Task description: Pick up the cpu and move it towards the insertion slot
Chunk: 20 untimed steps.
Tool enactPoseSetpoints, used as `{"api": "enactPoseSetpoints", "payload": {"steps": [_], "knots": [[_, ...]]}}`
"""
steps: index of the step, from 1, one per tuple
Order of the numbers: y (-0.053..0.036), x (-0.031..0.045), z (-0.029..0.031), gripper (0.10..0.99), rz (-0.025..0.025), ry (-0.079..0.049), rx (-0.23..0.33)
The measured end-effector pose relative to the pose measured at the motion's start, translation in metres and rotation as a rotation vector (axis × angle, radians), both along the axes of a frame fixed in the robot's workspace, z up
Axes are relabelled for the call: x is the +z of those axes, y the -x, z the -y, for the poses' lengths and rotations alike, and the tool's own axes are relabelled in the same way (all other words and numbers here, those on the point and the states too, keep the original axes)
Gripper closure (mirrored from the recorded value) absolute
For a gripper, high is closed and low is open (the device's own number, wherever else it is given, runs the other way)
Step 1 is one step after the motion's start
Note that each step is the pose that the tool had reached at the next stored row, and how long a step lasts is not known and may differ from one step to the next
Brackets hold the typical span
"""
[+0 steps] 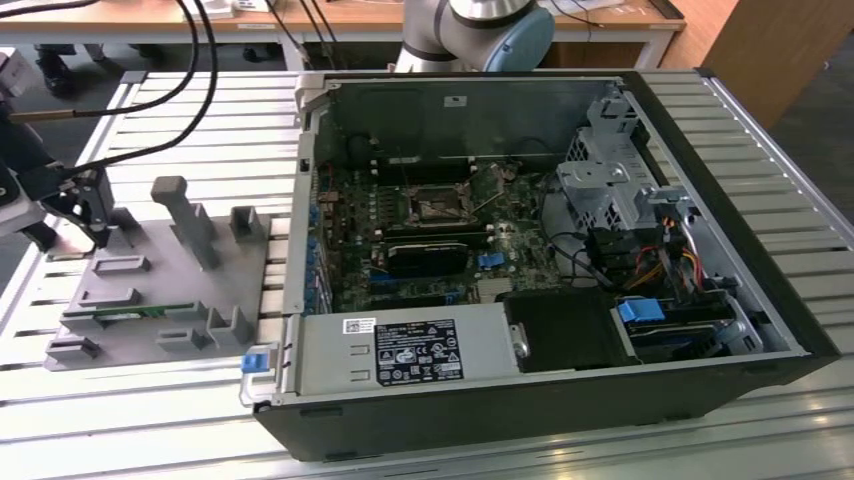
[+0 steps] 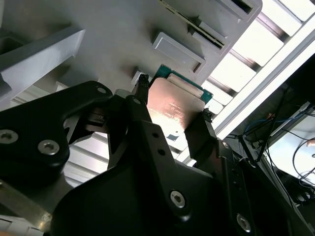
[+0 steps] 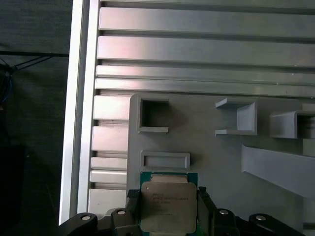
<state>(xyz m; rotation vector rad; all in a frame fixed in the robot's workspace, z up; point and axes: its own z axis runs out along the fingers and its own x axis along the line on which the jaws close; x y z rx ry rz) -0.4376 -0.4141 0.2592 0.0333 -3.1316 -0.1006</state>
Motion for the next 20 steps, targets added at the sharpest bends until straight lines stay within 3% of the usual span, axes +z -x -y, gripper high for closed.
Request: {"api": "enactPoseSetpoints", "payload": {"steps": [20], "knots": [[0.0000, 0.0200, 0.0000, 0.541, 0.0000, 0.000, 0.000]]}}
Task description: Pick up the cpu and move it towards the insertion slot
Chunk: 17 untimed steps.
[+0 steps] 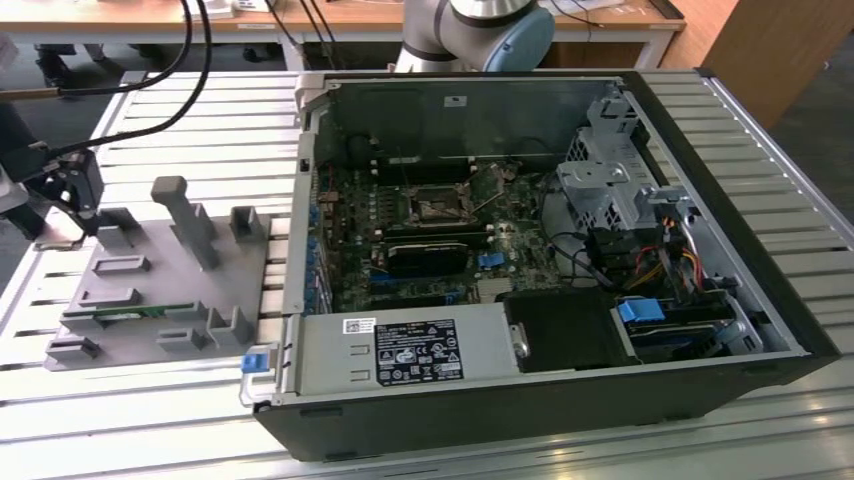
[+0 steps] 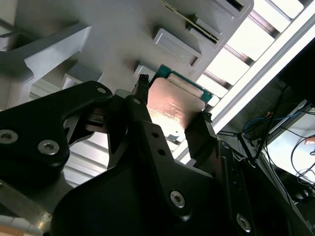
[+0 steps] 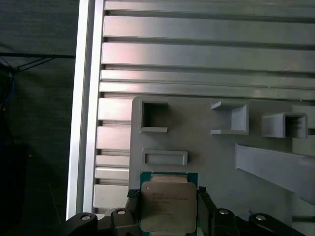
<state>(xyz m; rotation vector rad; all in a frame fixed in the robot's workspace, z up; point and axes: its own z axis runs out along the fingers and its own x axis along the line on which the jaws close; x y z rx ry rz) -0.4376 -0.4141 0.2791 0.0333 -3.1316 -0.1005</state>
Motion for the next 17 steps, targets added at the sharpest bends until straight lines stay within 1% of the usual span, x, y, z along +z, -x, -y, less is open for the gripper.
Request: {"api": "enactPoseSetpoints", "payload": {"steps": [17], "knots": [[0.0000, 0.0176, 0.0000, 0.541, -0.0001, 0.000, 0.000]]}}
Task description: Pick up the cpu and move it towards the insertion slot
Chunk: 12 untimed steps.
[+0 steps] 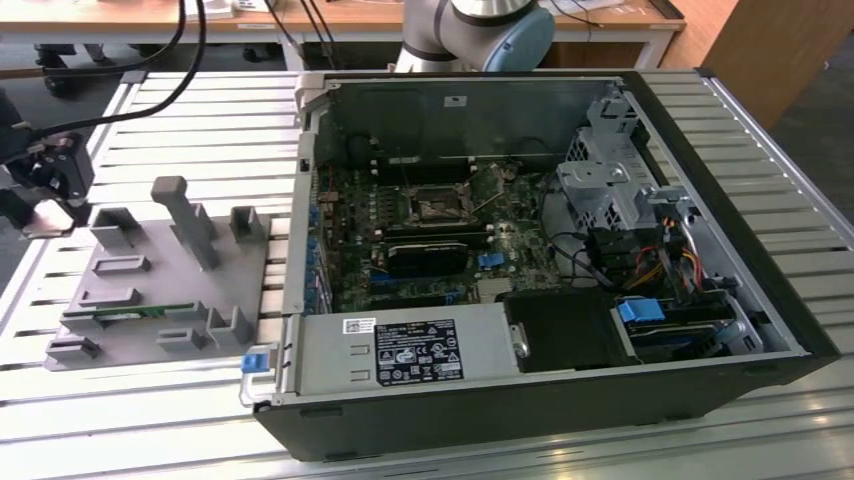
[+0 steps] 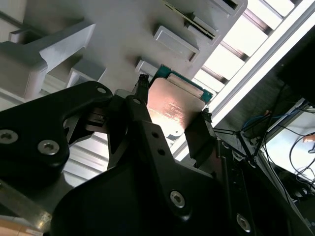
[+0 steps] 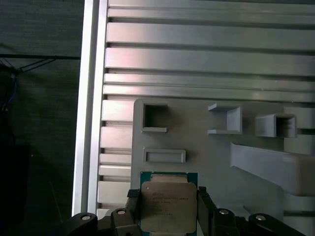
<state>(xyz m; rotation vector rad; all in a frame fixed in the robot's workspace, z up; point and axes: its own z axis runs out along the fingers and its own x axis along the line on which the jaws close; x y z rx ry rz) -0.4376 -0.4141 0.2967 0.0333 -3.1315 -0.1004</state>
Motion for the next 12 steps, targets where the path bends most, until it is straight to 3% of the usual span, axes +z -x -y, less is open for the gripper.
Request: {"api": "enactPoseSetpoints", "payload": {"steps": [12], "knots": [[0.0000, 0.0131, 0.0000, 0.541, 0.0001, 0.000, 0.000]]}}
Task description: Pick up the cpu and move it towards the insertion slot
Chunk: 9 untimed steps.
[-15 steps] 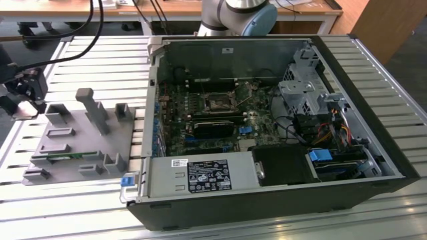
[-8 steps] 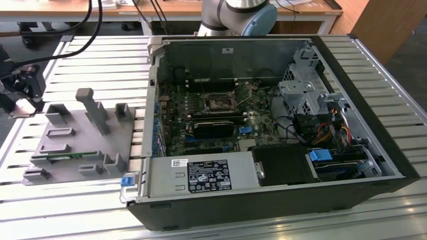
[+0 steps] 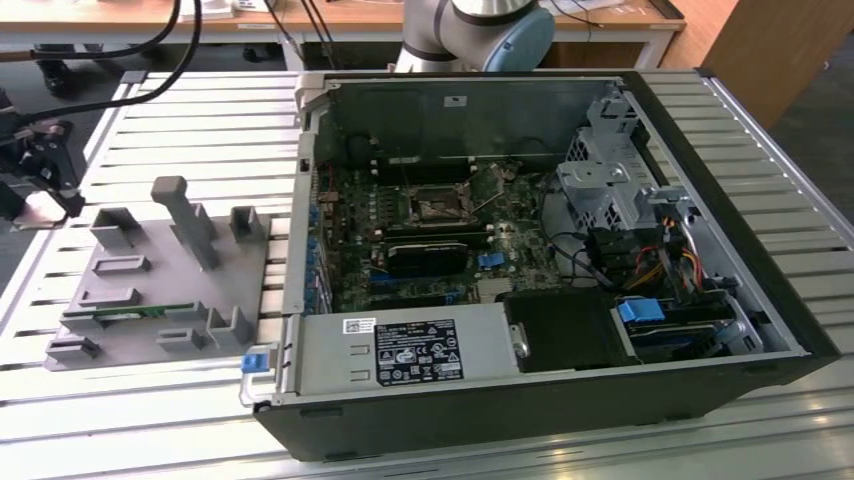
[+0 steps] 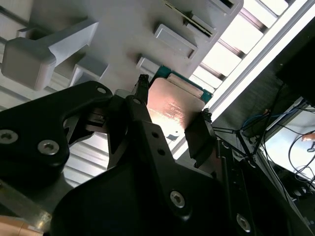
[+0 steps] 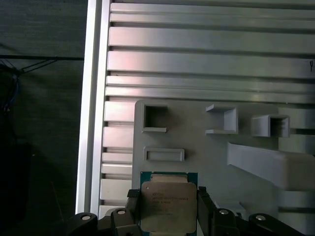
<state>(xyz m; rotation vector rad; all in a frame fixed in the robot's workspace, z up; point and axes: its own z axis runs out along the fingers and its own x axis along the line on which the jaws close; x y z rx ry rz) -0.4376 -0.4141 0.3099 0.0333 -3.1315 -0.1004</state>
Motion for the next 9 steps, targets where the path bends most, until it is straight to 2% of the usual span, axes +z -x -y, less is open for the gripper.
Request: {"api": "enactPoseSetpoints", "payload": {"steps": [9], "knots": [[-0.0001, 0.0122, 0.0000, 0.541, 0.0000, 0.002, 0.000]]}}
